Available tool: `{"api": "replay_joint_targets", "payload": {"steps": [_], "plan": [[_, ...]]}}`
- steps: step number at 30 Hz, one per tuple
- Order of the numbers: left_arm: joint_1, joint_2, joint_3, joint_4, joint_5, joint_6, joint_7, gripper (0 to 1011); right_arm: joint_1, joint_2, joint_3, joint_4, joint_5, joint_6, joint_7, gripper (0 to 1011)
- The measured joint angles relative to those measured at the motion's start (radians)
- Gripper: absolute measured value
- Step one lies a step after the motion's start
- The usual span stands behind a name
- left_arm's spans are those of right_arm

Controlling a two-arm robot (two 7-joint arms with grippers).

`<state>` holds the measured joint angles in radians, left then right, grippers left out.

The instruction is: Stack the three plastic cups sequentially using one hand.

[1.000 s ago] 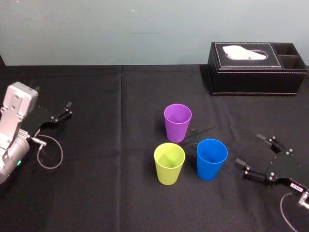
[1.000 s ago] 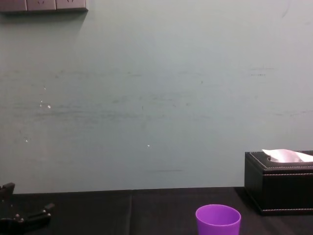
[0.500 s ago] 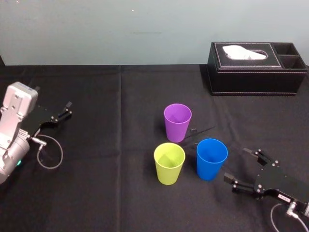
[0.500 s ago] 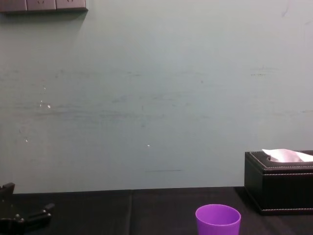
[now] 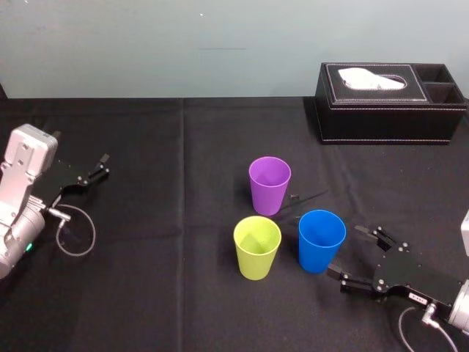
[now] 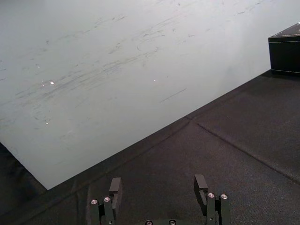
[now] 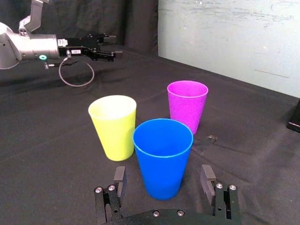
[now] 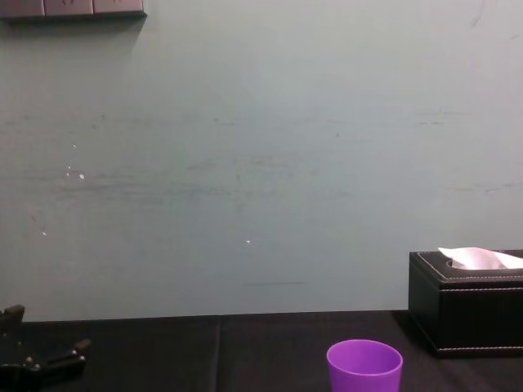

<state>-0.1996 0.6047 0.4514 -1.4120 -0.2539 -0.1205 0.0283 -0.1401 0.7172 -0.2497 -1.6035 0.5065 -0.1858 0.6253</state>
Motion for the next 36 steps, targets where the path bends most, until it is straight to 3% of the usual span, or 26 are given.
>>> {"api": "replay_joint_targets", "payload": {"steps": [36], "plan": [[0.000,0.000,0.000,0.000,0.000,0.000,0.000,1011,0.148,-0.083,-0.087,0.089,-0.062,0.039,0.007,1004]]}}
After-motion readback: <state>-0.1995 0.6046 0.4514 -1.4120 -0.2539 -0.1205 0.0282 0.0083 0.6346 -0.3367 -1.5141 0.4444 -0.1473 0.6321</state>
